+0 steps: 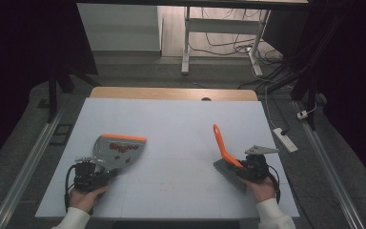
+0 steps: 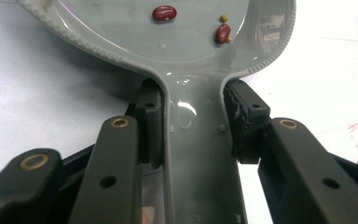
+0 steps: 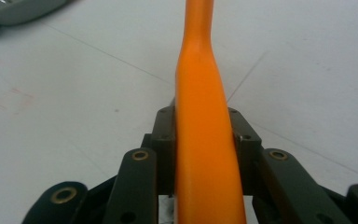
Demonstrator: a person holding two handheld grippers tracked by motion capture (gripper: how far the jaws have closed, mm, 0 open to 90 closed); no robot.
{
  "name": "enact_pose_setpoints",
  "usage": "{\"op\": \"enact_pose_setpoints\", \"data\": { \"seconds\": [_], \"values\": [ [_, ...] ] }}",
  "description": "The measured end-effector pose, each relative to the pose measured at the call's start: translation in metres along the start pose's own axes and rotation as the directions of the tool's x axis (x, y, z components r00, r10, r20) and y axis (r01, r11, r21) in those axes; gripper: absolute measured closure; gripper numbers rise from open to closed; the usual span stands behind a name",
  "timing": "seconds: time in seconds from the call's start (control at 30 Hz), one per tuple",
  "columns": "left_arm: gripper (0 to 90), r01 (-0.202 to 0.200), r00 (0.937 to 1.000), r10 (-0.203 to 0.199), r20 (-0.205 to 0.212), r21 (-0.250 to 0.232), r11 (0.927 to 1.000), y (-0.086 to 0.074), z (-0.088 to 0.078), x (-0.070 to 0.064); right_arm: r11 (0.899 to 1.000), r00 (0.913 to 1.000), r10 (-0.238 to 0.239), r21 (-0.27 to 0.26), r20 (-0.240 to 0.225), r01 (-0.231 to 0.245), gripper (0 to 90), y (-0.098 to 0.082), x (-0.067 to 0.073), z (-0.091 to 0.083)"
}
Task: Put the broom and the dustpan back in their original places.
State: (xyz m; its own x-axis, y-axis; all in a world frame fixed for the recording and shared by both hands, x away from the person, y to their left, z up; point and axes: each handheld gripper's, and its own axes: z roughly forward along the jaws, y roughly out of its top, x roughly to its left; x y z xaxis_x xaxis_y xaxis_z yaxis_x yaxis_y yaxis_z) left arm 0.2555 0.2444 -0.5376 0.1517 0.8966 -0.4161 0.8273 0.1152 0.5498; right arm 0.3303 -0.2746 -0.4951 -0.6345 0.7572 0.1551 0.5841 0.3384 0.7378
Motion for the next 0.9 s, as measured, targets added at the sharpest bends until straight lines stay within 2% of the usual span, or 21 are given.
{"op": "enact_pose_setpoints", "data": {
  "seconds": [0.13, 0.23, 0.33, 0.43, 0.6, 0.7, 0.9],
  "values": [
    [60.9, -0.003, 1.0, 0.003, -0.009, 0.004, 1.0, 0.0, 0.002, -0.002, 1.0, 0.9999, 0.008, 0.02, 0.01, -0.008, 63.4, 0.001, -0.007, 0.003],
    [60.5, -0.001, 1.0, 0.001, -0.006, 0.004, 1.0, 0.0, 0.002, -0.002, 0.999, 0.9995, 0.01, 0.046, 0.03, -0.012, 56.8, 0.002, -0.014, 0.006],
    [60.1, -0.001, 1.0, 0.001, 0.001, 0.004, 1.0, 0.0, 0.002, -0.002, 0.998, 0.9992, 0.019, 0.054, 0.034, -0.021, 55.4, 0.003, -0.018, 0.008],
    [53.4, -0.008, 1.0, 0.008, -0.001, 0.002, 1.0, 0.0, 0.001, -0.003, 0.998, 0.999, 0.024, 0.063, 0.037, -0.026, 53.0, 0.003, -0.021, 0.009],
    [38.9, -0.06, 0.9979, 0.06, -0.026, -0.005, 0.9982, 0.0, -0.006, -0.006, 0.994, 0.9976, 0.043, 0.094, 0.054, -0.048, 47.5, 0.003, -0.027, 0.011],
    [35.2, -0.082, 0.9958, 0.081, -0.044, -0.02, 0.9964, 0.0, -0.011, -0.006, 0.993, 0.9968, 0.054, 0.104, 0.06, -0.06, 45.3, 0.003, -0.03, 0.013],
    [32.2, -0.124, 0.9896, 0.12, -0.079, -0.047, 0.9911, 0.001, -0.024, -0.006, 0.992, 0.9929, 0.037, 0.112, 0.113, -0.05, 42.6, 0.003, -0.031, 0.013]
  ]
}}
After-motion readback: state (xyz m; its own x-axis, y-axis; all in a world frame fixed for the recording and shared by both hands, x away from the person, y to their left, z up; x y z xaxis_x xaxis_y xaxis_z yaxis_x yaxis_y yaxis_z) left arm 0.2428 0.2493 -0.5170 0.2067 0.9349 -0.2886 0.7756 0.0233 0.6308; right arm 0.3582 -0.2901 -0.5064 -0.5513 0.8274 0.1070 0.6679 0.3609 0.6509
